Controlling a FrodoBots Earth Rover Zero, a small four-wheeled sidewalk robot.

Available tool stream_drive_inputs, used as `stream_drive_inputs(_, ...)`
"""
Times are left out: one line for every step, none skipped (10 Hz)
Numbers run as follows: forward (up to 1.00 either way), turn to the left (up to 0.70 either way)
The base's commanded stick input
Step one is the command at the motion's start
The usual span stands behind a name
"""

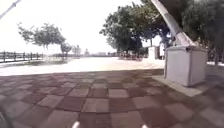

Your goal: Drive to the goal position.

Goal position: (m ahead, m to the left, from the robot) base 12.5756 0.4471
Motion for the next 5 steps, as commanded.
stream_drive_inputs(0.7, 0.0)
stream_drive_inputs(0.7, 0.0)
stream_drive_inputs(0.7, 0.0)
stream_drive_inputs(0.7, 0.0)
stream_drive_inputs(0.7, 0.0)
